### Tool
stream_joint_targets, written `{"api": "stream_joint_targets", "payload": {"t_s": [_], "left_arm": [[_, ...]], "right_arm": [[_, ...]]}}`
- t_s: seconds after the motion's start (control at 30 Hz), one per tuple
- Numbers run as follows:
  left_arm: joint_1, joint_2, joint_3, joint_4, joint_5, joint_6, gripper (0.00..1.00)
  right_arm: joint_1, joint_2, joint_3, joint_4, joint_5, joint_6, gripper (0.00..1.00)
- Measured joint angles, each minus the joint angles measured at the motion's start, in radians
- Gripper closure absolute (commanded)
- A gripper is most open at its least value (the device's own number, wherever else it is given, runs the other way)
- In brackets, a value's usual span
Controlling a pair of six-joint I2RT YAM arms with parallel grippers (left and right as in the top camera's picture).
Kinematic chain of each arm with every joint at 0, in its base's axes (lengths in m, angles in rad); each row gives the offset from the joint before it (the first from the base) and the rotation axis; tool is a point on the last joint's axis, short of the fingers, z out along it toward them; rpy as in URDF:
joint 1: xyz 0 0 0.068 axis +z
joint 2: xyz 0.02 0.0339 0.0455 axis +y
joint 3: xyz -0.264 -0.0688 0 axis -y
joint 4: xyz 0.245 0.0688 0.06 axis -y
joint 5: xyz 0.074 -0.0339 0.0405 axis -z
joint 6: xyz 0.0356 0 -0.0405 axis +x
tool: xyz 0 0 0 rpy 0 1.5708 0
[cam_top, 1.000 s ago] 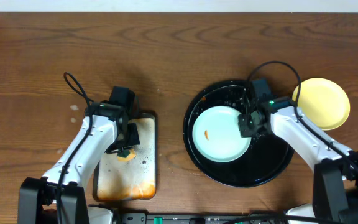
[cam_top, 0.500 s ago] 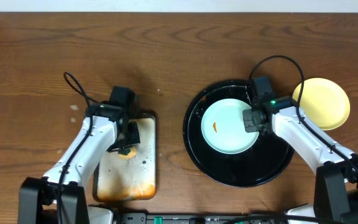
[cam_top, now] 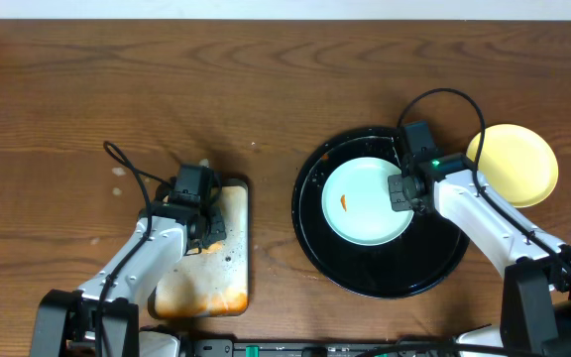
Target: Clean dirty plates on tray and stack at the side
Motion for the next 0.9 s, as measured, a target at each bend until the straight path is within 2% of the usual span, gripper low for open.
{"api": "stream_joint_targets", "payload": {"t_s": [0.17, 0.37, 0.47, 0.9], "left_arm": [[0.002, 0.004, 0.016, -0.041, 0.019, -0.002, 0.92], [0.003, 0.032, 0.132, -0.296, 0.179, -0.003, 0.92], [0.002, 0.033, 0.214, -0.374, 0.237, -0.003, 0.92], [-0.017, 0.033, 0.415, -0.451, 0.284, 0.010, 0.92]], "right_arm": [[0.000, 0.000, 0.000, 0.000, 0.001, 0.000, 0.99], [0.000, 0.000, 0.000, -0.004, 0.004, 0.000, 0.99], [0.000, 0.000, 0.000, -0.003, 0.004, 0.000, 0.99], [0.000, 0.000, 0.000, -0.018, -0.005, 0.000, 0.99]]}}
